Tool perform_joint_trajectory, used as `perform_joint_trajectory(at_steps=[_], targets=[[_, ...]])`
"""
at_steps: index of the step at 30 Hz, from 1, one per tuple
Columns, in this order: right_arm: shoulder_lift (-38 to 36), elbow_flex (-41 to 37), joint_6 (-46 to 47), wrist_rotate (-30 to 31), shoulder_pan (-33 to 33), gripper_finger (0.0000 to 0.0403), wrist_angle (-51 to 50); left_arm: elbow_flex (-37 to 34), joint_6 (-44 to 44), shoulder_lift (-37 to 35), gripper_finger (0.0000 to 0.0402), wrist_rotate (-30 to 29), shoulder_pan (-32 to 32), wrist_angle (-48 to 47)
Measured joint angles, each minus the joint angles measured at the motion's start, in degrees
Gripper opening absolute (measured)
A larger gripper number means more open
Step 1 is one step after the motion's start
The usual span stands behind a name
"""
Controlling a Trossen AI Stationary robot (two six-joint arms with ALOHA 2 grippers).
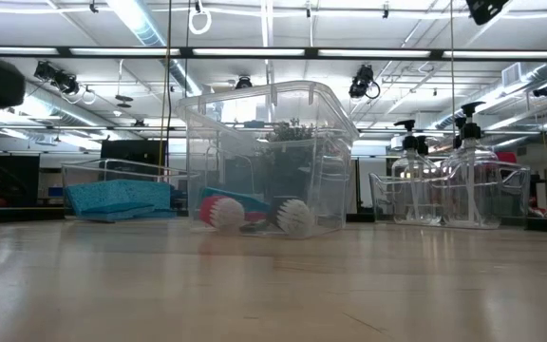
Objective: Pick & Place Kitchen Sink Supplies
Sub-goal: Put the yellow dish brush into the middle transparent bin
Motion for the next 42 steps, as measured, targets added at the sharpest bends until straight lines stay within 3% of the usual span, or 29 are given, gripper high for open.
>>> perform_joint_trajectory(at_steps=[14, 24, 34, 38, 42], targets=[[0.8, 0.1, 1.1, 0.0, 0.0, 0.0043, -1.3, -0.9, 0.0, 0.2, 0.0194, -0.4, 0.0, 0.2], [0.8, 0.1, 1.6, 0.0, 0.0, 0.0043, -1.3, -0.9, 0.6, 0.7, 0.0143, 0.0, 0.0, 0.0], [0.9, 0.1, 1.5, 0.0, 0.0, 0.0043, -1.2, -0.9, 1.5, 0.7, 0.0054, 0.0, 0.1, -0.5], [1.0, 0.1, 1.5, 0.0, 0.0, 0.0043, -1.2, -0.8, 2.0, 0.7, 0.0024, 5.4, 0.6, 0.4], [1.5, 0.1, 1.5, 0.6, 0.0, 0.0043, -1.1, -0.5, 2.8, 0.8, 0.0022, 10.1, 1.5, -0.6]])
